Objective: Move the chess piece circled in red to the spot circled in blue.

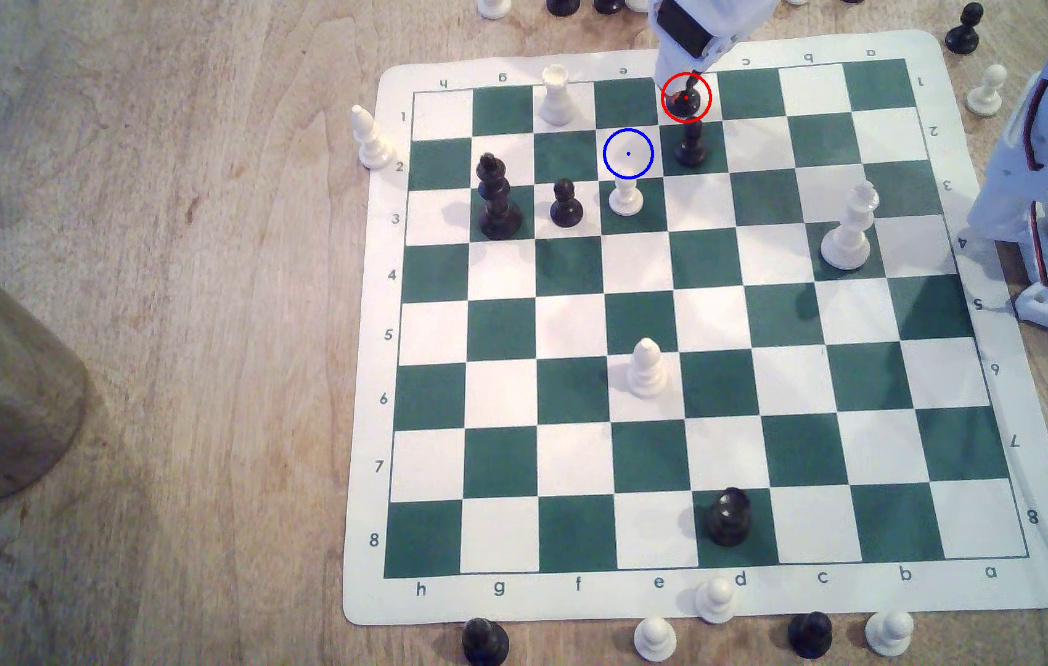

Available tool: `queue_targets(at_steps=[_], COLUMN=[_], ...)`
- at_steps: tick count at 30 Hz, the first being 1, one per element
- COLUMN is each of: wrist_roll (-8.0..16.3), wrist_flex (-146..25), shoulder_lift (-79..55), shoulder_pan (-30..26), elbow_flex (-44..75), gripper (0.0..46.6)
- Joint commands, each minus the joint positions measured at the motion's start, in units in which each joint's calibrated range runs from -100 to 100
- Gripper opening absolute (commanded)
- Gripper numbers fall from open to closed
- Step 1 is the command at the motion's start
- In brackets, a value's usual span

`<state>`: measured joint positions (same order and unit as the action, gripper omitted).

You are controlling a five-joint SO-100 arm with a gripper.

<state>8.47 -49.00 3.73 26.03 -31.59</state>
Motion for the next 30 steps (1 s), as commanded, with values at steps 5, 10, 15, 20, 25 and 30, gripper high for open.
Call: queue_targets(at_steps=[5,10,15,20,25,30], wrist_roll=[-0.68,-1.03,-0.98,0.15,0.29,0.24], wrist_flex=[-2.59,-3.41,-3.41,-1.77,0.27,2.16], shoulder_lift=[10.79,16.98,22.33,21.65,18.51,14.27], shoulder_pan=[1.23,0.83,-4.25,-8.55,-9.57,-10.19], elbow_flex=[3.66,1.40,-2.77,-3.77,-3.77,-3.32], gripper=[4.3,4.1,3.8,3.7,3.7,3.7])
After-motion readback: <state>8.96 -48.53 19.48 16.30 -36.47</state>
